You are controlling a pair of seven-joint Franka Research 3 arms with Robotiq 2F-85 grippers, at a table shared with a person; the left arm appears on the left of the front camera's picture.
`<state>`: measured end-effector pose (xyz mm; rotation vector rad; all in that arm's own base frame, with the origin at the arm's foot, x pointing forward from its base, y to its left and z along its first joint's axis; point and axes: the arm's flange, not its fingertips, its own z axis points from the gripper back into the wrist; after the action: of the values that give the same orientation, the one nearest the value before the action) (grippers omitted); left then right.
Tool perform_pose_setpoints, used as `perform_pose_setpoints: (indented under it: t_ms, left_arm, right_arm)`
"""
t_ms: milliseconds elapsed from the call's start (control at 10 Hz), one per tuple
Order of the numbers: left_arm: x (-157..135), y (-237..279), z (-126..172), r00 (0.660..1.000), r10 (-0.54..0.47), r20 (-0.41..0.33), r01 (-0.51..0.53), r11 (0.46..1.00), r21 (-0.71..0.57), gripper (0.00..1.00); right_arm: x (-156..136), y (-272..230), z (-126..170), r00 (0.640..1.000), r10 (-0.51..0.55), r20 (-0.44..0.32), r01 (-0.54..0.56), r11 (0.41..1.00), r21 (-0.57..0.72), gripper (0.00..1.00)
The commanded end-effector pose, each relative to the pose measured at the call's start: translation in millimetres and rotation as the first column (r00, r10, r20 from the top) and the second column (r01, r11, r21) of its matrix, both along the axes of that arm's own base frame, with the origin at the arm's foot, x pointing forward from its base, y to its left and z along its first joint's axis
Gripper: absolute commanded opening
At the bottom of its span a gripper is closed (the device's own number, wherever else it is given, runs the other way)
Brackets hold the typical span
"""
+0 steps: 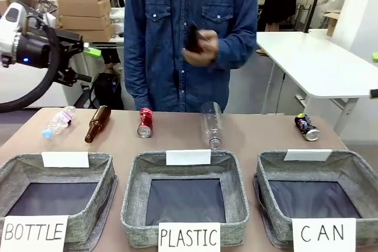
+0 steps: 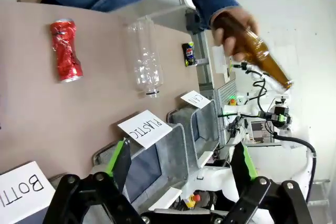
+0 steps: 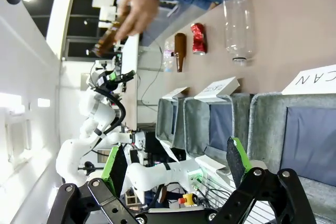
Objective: Sort the can waste into the basket.
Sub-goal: Pick up the can waste from the table and place it in the right Fabric basket.
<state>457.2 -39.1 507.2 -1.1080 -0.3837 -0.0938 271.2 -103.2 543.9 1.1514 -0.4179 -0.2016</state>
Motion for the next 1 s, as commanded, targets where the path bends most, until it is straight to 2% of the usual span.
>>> perform_pose_setpoints:
  t_ms: [0, 100, 200, 300, 400, 500, 600, 800, 900]
  left_arm:
    - [19, -7, -5, 0.999, -0.038, 0.001, 0.037, 0.997, 0.065, 1.00]
    - [13, 53, 14, 0.997, -0.071, 0.005, 0.071, 0.989, -0.126, 1.00]
    - [9, 99, 24, 0.999, -0.036, -0.022, 0.030, 0.971, -0.236, 1.00]
    - [5, 126, 26, 0.997, -0.045, -0.057, 0.027, 0.958, -0.287, 1.00]
    - [-3, 138, 23, 0.998, -0.042, -0.051, 0.024, 0.954, -0.299, 1.00]
    - [-5, 137, 17, 0.998, -0.048, -0.051, 0.030, 0.951, -0.307, 1.00]
    - [4, 125, 12, 0.993, -0.084, -0.086, 0.055, 0.954, -0.294, 1.00]
    - [27, 86, 11, 0.984, -0.134, -0.116, 0.103, 0.966, -0.238, 1.00]
    - [44, 56, 11, 0.974, -0.164, -0.154, 0.137, 0.975, -0.174, 1.00]
  right_arm:
    - [4, 0, 2, 0.999, 0.008, 0.036, -0.008, 1.000, 0.011, 1.00]
    - [4, 0, 2, 0.999, 0.008, 0.036, -0.008, 1.000, 0.011, 1.00]
    - [4, 0, 2, 0.999, 0.008, 0.036, -0.008, 1.000, 0.011, 1.00]
    - [4, 0, 2, 0.999, 0.008, 0.036, -0.008, 1.000, 0.011, 1.00]
    - [4, 0, 2, 0.999, 0.008, 0.036, -0.008, 1.000, 0.011, 1.00]
    - [4, 0, 2, 0.999, 0.008, 0.036, -0.008, 1.000, 0.011, 1.00]
    - [4, 0, 2, 0.999, 0.008, 0.036, -0.008, 1.000, 0.011, 1.00]
    - [4, 0, 2, 0.999, 0.008, 0.036, -0.008, 1.000, 0.011, 1.00]
    - [4, 0, 2, 0.999, 0.008, 0.036, -0.008, 1.000, 0.011, 1.00]
